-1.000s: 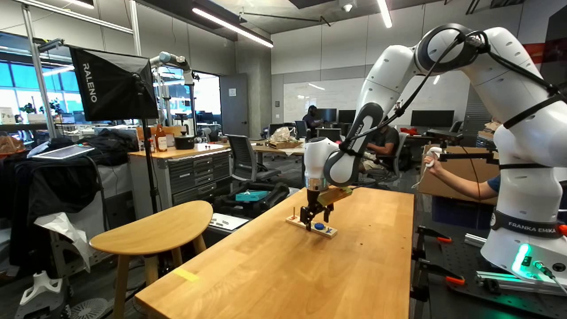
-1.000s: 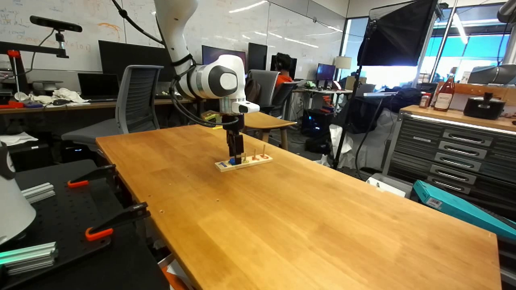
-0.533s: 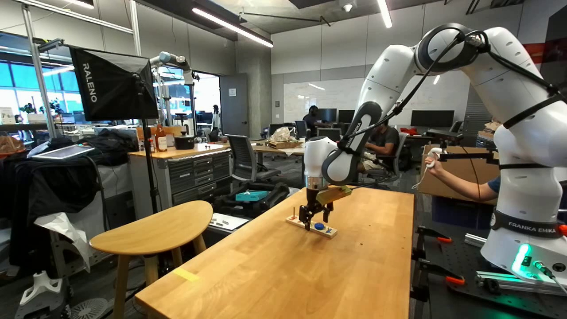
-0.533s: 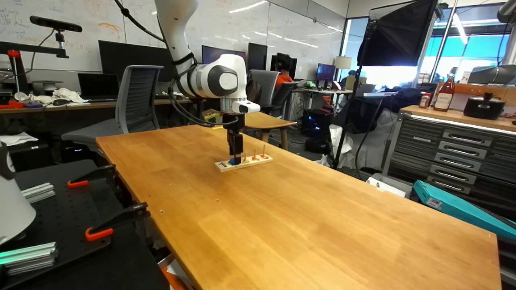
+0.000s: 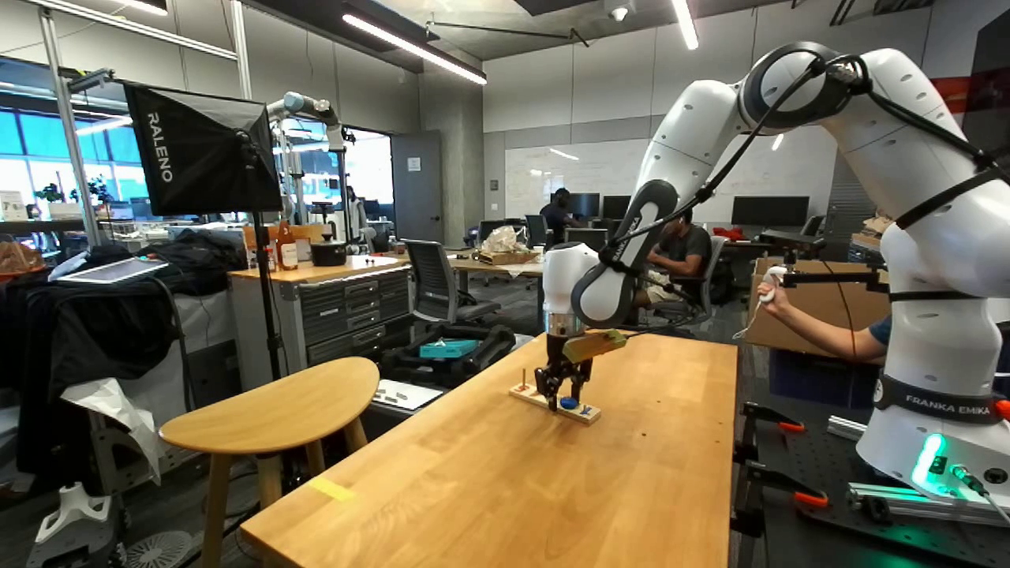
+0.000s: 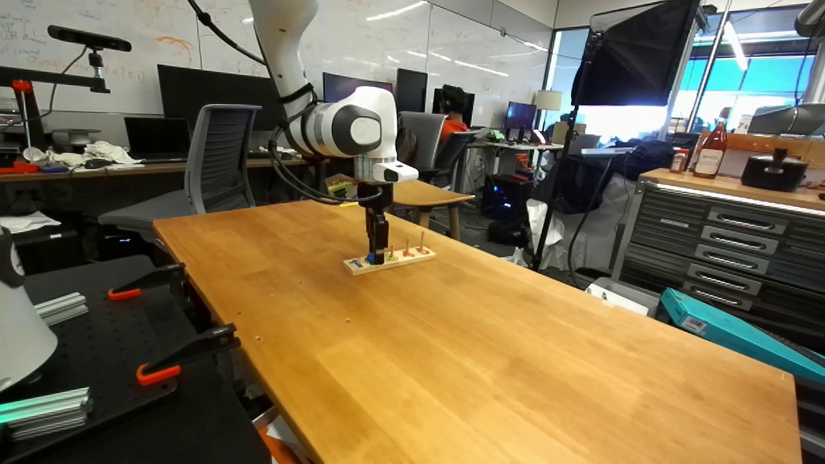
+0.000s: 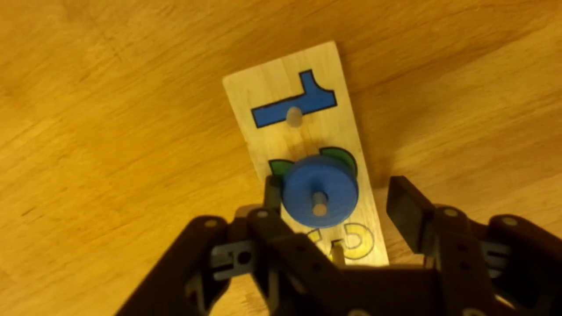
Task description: Remove the disc from the wooden rack and put it on the table
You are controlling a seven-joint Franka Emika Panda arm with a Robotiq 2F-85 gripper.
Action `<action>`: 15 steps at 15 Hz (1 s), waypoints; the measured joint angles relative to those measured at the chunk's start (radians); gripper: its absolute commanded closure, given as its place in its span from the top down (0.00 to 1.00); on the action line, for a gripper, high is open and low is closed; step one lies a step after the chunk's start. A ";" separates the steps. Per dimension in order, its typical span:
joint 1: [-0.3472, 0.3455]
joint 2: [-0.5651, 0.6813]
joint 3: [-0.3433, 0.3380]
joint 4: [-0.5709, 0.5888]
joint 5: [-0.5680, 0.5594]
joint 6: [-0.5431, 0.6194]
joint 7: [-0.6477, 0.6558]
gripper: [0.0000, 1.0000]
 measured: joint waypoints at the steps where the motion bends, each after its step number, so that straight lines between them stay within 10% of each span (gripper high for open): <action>1: -0.002 -0.001 0.001 0.000 0.006 0.000 -0.005 0.28; 6: -0.013 -0.006 0.004 0.001 0.028 -0.001 -0.025 0.25; 7: -0.013 -0.007 0.004 0.001 0.029 -0.001 -0.027 0.65; 8: -0.013 -0.008 0.004 0.001 0.030 -0.002 -0.028 0.76; 11: -0.016 -0.008 0.004 -0.003 0.030 -0.005 -0.031 0.97; 15: -0.024 -0.008 0.013 -0.009 0.042 -0.006 -0.049 1.00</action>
